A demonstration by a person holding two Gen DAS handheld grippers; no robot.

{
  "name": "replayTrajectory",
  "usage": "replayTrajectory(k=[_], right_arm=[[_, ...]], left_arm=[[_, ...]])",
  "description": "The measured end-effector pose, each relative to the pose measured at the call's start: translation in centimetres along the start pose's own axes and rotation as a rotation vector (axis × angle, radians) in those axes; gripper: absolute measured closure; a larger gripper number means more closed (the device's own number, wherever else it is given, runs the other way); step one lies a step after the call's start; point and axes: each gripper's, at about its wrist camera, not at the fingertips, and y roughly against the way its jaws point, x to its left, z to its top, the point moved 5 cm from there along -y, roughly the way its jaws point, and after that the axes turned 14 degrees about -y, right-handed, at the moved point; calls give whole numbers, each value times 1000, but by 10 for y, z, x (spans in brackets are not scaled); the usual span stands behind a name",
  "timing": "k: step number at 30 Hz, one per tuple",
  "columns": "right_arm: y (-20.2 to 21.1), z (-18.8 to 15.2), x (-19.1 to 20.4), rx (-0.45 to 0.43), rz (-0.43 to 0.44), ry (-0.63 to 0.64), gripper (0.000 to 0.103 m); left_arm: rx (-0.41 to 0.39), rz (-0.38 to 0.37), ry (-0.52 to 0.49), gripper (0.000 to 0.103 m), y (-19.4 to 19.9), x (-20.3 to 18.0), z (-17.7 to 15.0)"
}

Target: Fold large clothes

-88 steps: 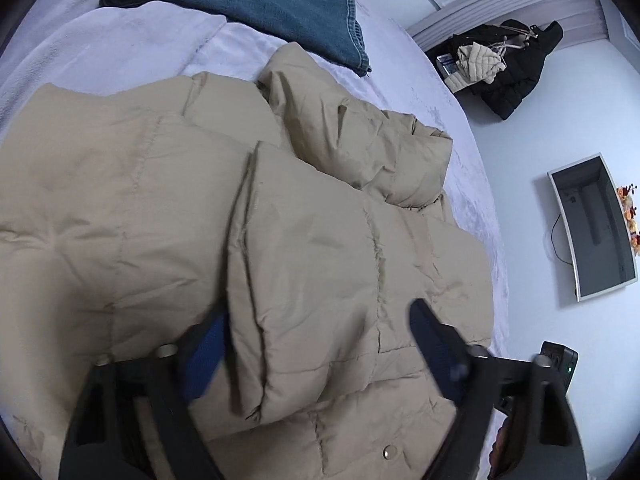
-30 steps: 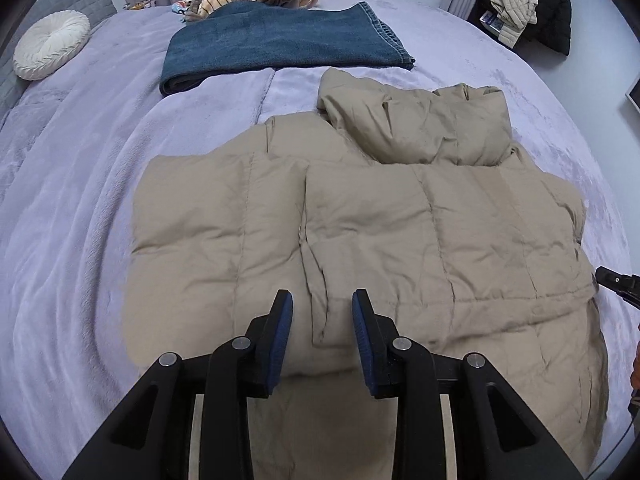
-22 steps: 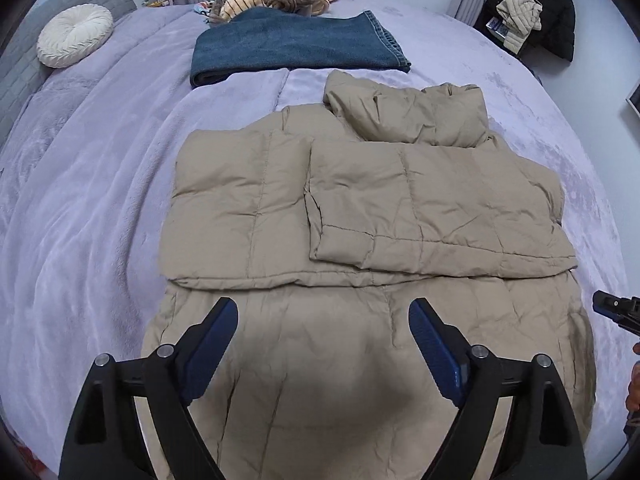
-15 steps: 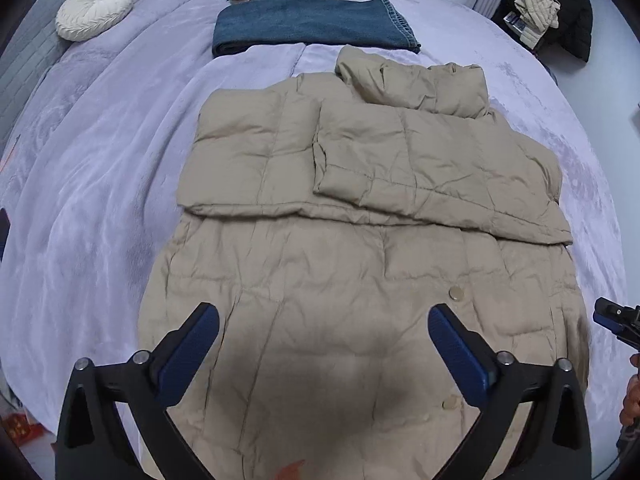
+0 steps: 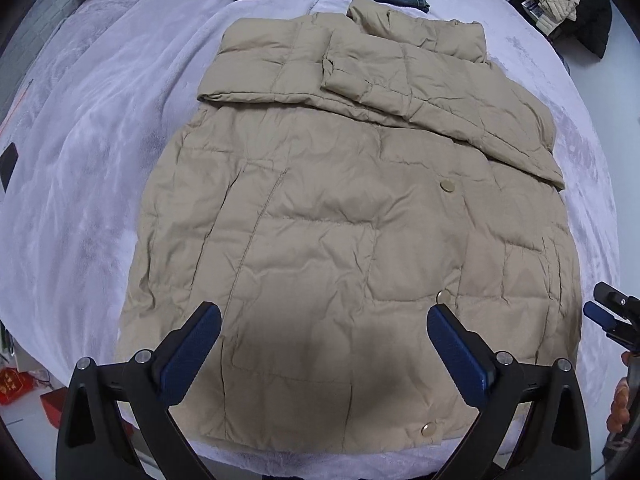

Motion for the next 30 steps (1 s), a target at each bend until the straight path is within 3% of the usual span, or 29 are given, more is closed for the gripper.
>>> replayTrajectory(k=[8, 12, 22, 30], right_arm=[[-6, -36, -6, -11, 24, -90, 13], [-9, -56, -11, -17, 29, -131, 0], [-5, -98, -32, -63, 27, -237, 0], [-7, -118, -45, -88, 51, -290, 0]], left_arm=[[-4, -13, -40, 0, 3, 9, -23], [5, -24, -55, 0, 1, 17, -39], [13, -47, -71, 0, 1, 35, -73], [15, -117, 10, 0, 0, 66, -103]])
